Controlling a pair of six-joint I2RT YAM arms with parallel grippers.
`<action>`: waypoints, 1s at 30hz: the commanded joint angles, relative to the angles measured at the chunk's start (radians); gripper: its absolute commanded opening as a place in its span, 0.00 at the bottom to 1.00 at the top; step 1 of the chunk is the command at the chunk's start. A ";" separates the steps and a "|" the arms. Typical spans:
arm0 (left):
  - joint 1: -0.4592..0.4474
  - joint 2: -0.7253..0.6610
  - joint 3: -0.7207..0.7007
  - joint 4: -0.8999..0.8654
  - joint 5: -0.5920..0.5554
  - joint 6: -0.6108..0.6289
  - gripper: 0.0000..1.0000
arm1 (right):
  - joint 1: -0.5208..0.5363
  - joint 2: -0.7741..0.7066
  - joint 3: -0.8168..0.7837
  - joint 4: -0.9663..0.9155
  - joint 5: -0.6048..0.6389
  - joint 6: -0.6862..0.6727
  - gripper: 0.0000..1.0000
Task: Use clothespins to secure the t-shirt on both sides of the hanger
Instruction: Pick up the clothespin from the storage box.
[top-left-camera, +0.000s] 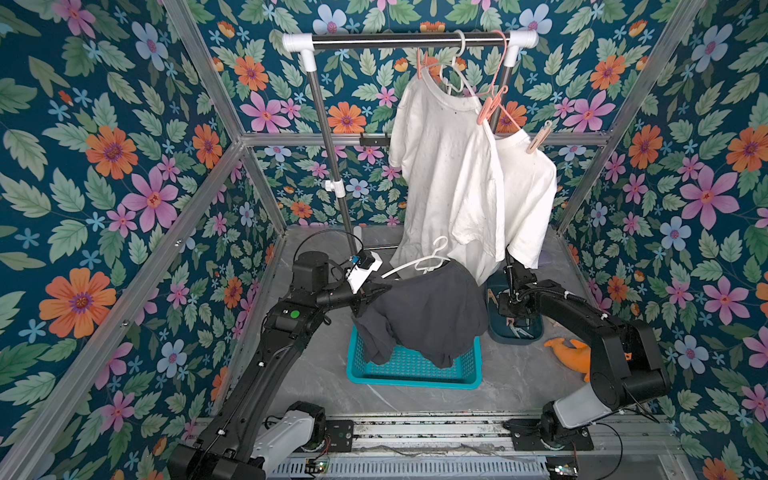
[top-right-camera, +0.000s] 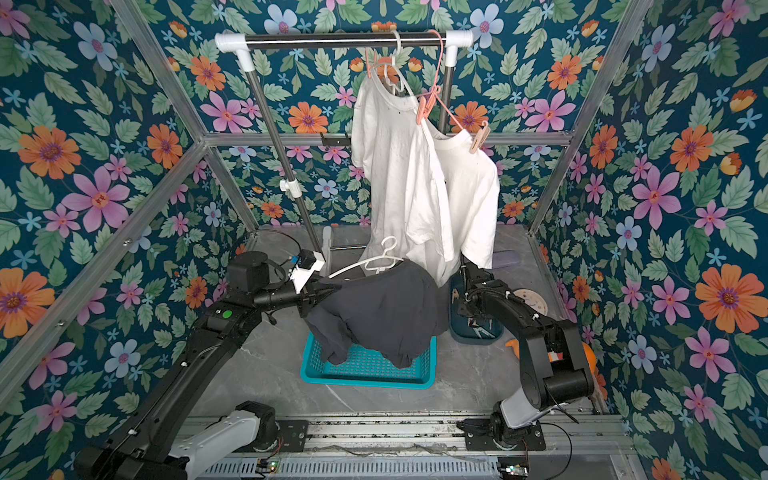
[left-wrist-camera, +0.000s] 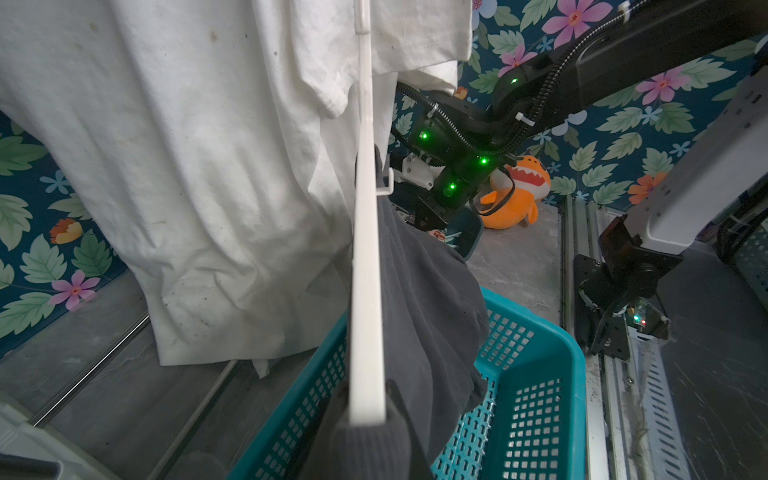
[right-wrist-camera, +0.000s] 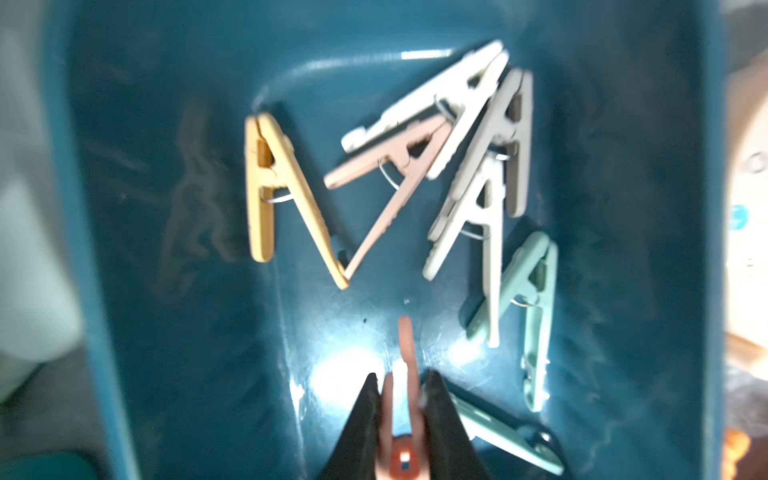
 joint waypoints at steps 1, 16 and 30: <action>0.003 0.001 0.005 0.063 0.058 -0.002 0.00 | 0.001 -0.041 -0.012 0.023 0.011 0.018 0.19; 0.003 -0.017 -0.006 0.055 0.167 0.045 0.00 | -0.001 -0.394 -0.072 0.075 -0.120 -0.014 0.20; 0.010 -0.059 -0.019 0.054 0.196 0.078 0.00 | 0.000 -0.640 -0.108 0.206 -0.417 -0.059 0.20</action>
